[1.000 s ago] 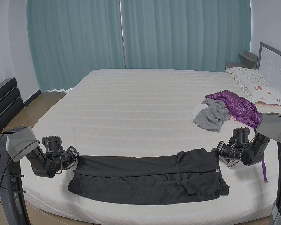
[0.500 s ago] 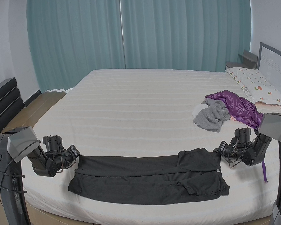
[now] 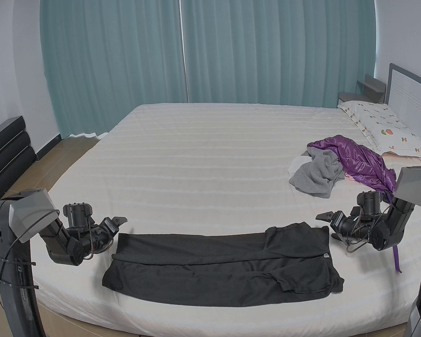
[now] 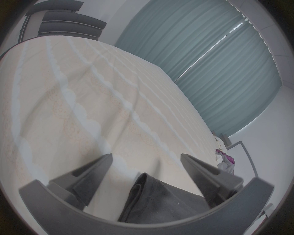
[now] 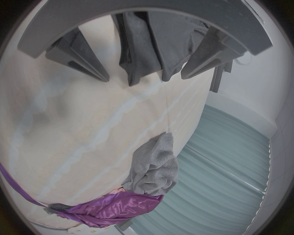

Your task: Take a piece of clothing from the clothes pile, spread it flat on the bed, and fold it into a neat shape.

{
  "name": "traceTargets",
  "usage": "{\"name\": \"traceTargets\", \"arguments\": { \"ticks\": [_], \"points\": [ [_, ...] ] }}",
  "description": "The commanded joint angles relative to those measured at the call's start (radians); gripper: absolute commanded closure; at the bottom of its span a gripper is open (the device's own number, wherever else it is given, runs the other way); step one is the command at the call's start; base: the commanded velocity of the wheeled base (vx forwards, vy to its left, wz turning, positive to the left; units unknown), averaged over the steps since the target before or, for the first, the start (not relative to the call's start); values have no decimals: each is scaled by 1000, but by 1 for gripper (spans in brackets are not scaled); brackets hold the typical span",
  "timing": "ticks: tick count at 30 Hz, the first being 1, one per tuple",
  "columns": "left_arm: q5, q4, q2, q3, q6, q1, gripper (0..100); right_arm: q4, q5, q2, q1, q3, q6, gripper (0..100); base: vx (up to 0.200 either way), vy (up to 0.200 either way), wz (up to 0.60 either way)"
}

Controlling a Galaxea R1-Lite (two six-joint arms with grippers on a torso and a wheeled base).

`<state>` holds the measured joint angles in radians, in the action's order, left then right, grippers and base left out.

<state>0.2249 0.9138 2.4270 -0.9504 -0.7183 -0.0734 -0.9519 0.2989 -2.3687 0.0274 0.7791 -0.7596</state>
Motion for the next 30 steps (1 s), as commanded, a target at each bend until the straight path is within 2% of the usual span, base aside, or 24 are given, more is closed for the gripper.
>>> {"name": "traceTargets", "arguments": {
  "ticks": [1,3,7,8,15,22,27,30],
  "points": [
    [5,-1,-94,70,-52,-6,0,-14,2,111,-4,-81,-35,0,0,0,0],
    [13,-1,-161,134,-81,-16,0,-39,2,154,-11,-136,-49,0,0,0,0],
    [13,-1,-221,199,-86,-14,0,-77,0,190,-23,-210,-55,0,0,0,0],
    [14,-1,-253,251,-86,-12,0,-103,0,212,-26,-256,-57,0,0,0,0],
    [60,0,-322,410,-87,-8,0,-143,-1,298,-47,-406,-69,0,0,0,0],
    [71,2,-373,470,-122,3,0,-196,3,333,-72,-517,-144,0,-200,0,0],
    [122,2,-378,506,-124,3,0,-258,5,319,-72,-560,-150,0,-200,0,0],
    [123,13,-376,522,-122,3,0,-263,6,319,-72,-574,-152,0,0,0,0]
  ]
}}
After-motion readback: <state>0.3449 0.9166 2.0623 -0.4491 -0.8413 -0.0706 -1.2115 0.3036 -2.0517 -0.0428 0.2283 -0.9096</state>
